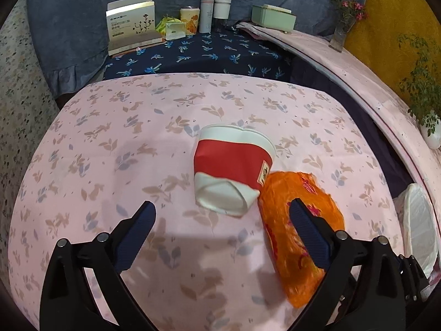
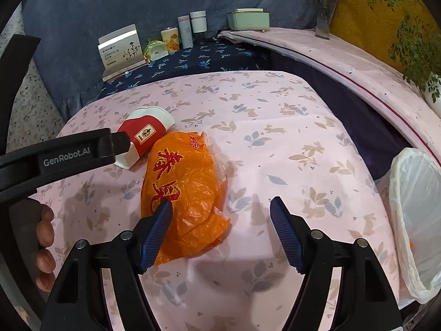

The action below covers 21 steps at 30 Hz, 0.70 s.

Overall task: Collect trash
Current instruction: 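Move both open tools back over the cup and orange bag, then grasp the red-white paper cup with the left tool while the right tool grasps the orange bag, then carry cup and orange bag over the bin and open both tools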

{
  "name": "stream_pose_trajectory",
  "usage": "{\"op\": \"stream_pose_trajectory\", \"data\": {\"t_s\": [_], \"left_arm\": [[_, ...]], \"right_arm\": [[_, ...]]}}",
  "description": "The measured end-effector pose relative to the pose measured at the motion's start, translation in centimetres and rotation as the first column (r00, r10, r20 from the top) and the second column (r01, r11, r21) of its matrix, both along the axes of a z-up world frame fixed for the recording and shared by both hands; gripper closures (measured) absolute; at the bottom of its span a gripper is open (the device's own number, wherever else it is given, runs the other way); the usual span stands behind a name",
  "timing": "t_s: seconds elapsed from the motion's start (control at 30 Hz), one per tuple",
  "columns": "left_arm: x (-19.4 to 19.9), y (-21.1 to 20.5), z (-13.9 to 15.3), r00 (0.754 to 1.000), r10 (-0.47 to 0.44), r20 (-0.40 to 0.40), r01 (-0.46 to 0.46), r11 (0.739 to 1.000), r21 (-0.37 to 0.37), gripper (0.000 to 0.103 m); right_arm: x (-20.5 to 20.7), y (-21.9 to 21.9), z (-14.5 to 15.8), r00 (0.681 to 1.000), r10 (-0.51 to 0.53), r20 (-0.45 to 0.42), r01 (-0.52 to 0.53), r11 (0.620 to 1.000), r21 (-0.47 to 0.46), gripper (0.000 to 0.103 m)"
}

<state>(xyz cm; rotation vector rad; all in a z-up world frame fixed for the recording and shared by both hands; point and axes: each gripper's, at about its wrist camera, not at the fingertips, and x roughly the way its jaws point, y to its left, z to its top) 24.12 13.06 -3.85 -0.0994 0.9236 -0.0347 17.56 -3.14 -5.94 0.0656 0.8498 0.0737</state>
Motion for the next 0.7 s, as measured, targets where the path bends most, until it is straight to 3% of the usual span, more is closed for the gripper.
{"op": "stream_pose_trajectory", "data": {"t_s": [0.33, 0.4, 0.53, 0.7], "left_arm": [[3.8, -0.4, -2.8, 0.997, -0.045, -0.067, 0.042, 0.998, -0.051, 0.010], [4.0, -0.6, -3.1, 0.996, -0.053, -0.065, 0.049, 0.997, -0.058, 0.015], [4.0, -0.9, -3.4, 0.994, -0.080, -0.077, 0.073, 0.993, -0.095, 0.041], [2.9, -1.6, -2.7, 0.995, -0.085, -0.053, 0.080, 0.993, -0.092, 0.042]], "right_arm": [[2.0, 1.0, -1.7, 0.999, 0.020, -0.042, -0.019, 1.000, 0.024, 0.033], [2.1, 1.0, -2.1, 0.998, 0.023, -0.051, -0.021, 0.999, 0.036, 0.036], [1.9, 0.7, -2.2, 0.998, 0.031, -0.048, -0.029, 0.998, 0.054, 0.057], [1.2, 0.0, -1.5, 0.999, 0.038, -0.033, -0.035, 0.996, 0.082, 0.076]]}}
